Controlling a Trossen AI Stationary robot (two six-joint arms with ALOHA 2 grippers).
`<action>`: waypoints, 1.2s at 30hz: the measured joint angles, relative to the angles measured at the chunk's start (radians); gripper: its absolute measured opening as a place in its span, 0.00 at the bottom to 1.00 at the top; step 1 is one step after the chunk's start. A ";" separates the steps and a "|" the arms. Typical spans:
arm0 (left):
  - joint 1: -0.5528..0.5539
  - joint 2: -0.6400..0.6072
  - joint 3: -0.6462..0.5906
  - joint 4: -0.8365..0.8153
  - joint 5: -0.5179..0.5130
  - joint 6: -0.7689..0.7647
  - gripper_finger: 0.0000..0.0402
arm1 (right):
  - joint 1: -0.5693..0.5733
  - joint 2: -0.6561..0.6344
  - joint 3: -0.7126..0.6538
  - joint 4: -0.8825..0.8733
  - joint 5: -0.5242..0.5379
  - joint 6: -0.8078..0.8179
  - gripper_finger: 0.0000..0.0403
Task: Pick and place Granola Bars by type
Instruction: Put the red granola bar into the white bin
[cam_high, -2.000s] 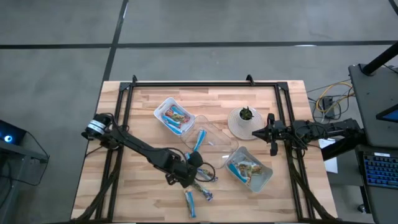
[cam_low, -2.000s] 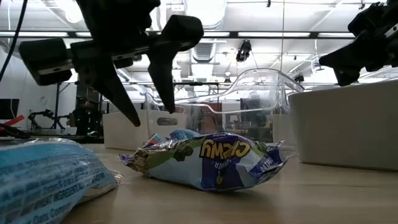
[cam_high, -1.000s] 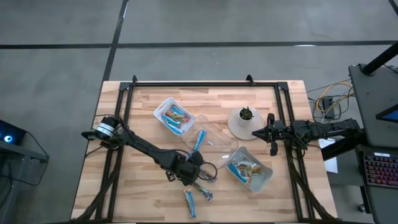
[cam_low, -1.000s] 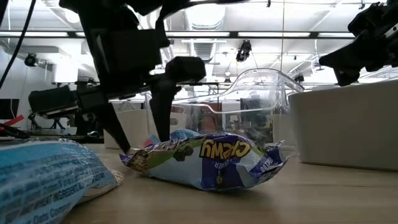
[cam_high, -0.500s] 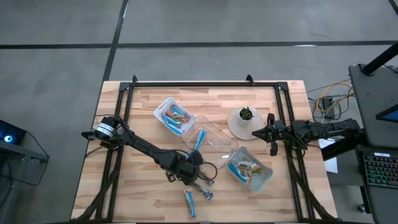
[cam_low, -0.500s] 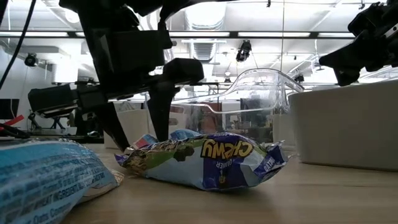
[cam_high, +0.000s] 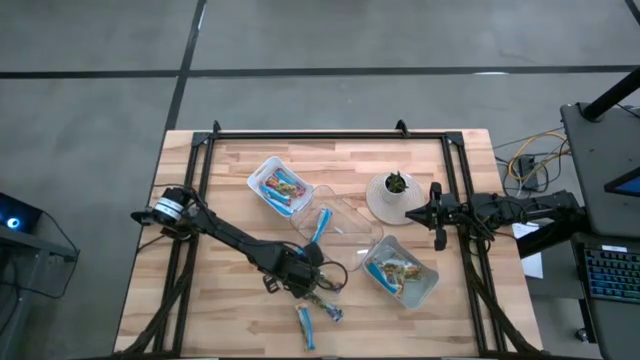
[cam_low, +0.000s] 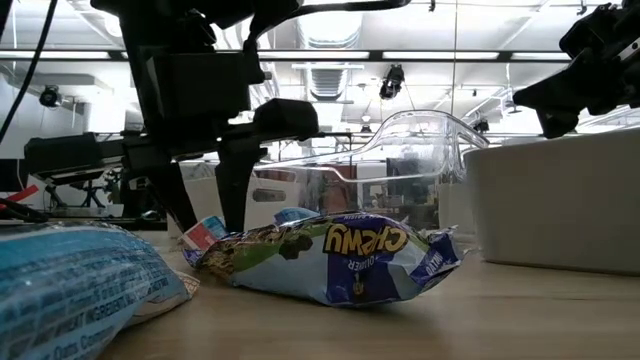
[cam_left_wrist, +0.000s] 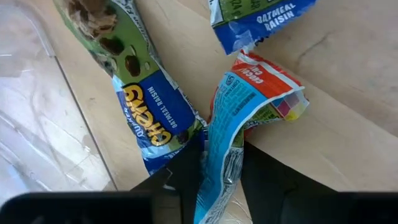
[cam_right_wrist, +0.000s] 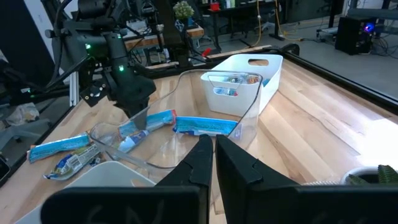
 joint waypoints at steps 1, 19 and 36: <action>0.000 0.000 0.000 0.000 0.000 0.000 0.22 | 0.000 0.000 0.000 0.000 0.000 0.000 0.03; 0.000 -0.001 0.000 0.004 0.000 -0.031 0.19 | 0.000 0.000 0.000 0.000 0.000 0.000 0.03; 0.006 -0.038 0.065 -0.131 -0.001 -0.059 0.08 | 0.000 0.000 0.000 0.000 0.000 0.000 0.03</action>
